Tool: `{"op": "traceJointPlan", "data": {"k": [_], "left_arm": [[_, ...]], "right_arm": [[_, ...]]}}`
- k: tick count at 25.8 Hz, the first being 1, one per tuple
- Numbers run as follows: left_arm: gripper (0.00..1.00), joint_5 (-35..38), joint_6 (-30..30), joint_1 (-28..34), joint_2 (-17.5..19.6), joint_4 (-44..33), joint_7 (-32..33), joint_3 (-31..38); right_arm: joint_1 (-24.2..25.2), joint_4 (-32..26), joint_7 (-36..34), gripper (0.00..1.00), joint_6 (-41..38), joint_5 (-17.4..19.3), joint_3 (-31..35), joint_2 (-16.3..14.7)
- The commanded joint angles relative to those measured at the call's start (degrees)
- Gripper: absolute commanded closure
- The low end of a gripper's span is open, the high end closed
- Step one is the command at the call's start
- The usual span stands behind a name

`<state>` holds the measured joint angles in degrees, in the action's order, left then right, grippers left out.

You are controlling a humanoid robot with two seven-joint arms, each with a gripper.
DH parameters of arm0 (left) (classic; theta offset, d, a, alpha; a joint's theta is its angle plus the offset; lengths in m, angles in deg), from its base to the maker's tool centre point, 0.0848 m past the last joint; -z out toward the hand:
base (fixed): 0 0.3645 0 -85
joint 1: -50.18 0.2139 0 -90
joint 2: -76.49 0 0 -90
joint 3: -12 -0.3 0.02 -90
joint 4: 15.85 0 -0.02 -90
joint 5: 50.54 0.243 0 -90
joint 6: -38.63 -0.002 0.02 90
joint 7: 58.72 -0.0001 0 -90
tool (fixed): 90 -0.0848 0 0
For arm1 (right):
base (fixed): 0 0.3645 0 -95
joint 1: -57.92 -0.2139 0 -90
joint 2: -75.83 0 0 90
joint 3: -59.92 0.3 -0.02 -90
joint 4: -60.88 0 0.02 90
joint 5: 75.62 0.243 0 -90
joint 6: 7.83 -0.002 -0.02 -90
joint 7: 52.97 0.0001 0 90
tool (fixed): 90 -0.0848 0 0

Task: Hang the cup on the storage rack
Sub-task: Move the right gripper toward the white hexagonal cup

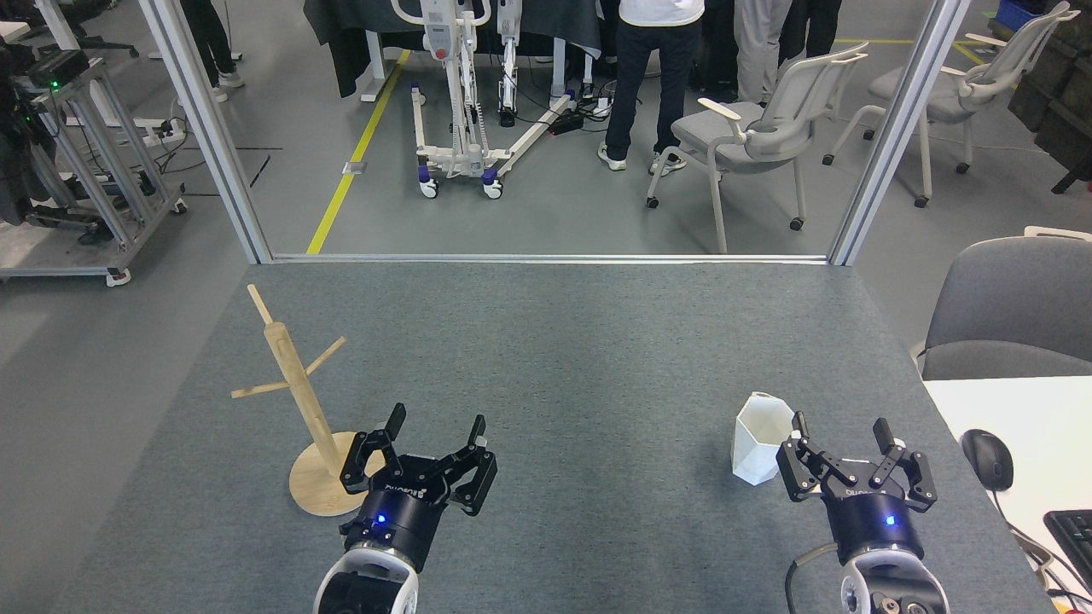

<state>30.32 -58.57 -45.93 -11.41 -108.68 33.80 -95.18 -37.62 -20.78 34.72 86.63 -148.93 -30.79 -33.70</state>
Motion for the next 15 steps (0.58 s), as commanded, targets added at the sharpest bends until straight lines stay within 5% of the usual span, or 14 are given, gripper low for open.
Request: {"op": "traceJointPlan", "data": {"k": [1,15], "left_arm": [[0.00,-0.09,-0.27,0.22,-0.87,0.19,0.03,-0.48],[0.00,-0.18,-0.45,0.22,-0.69,1.07,-0.32,-0.22]], "right_arm": [[0.00,0.00,-0.06,0.00,0.02,0.00,0.01,-0.06],[0.44,0.09,-0.24,0.01,-0.07,0.00,-0.17,-0.06]]}}
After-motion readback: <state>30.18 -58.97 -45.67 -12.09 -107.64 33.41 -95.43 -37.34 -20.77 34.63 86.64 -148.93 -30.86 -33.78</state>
